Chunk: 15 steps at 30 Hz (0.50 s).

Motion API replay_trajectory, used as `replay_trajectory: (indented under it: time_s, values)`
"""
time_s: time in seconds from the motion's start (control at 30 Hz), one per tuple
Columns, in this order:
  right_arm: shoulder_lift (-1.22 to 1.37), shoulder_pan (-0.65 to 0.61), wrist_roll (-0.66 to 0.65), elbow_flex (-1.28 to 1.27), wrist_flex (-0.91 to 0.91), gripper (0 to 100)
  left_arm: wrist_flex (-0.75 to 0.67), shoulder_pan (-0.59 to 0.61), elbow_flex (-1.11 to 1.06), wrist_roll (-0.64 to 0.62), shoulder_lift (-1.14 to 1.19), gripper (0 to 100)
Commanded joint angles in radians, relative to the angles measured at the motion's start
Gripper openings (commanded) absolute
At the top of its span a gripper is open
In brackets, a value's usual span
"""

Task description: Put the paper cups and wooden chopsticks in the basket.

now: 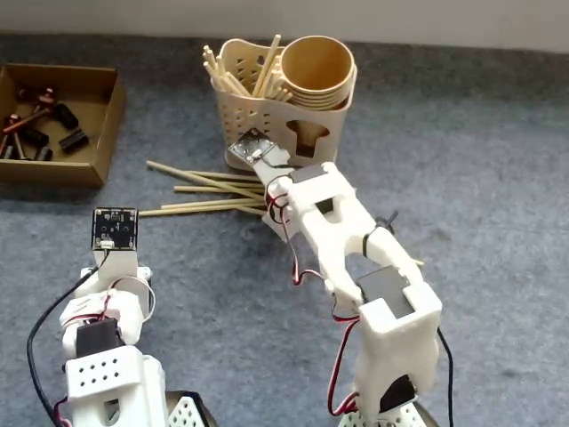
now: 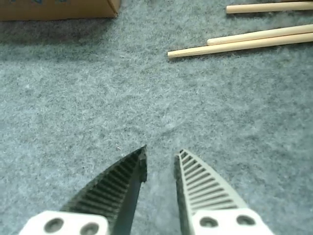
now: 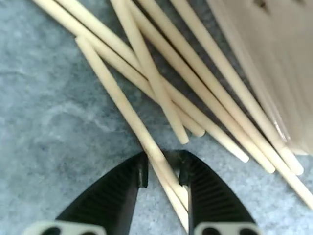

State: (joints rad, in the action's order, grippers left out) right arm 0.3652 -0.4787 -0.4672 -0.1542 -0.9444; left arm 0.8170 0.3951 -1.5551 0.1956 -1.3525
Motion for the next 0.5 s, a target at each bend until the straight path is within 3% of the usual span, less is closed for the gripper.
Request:
replay_trajectory:
  time_s: [0.0, 0.2, 0.47]
  values:
    - [-0.001, 0.005, -0.003, 0.035, -0.081, 10.5, -0.017, 0.008, 0.004, 0.008, -0.008, 10]
    - [0.002, 0.005, 0.040, 0.130, -0.216, 10.9, -0.017, 0.008, 0.004, 0.008, -0.008, 10]
    - [0.002, 0.004, 0.063, 0.136, -0.220, 9.0, -0.017, 0.008, 0.004, 0.008, -0.008, 10]
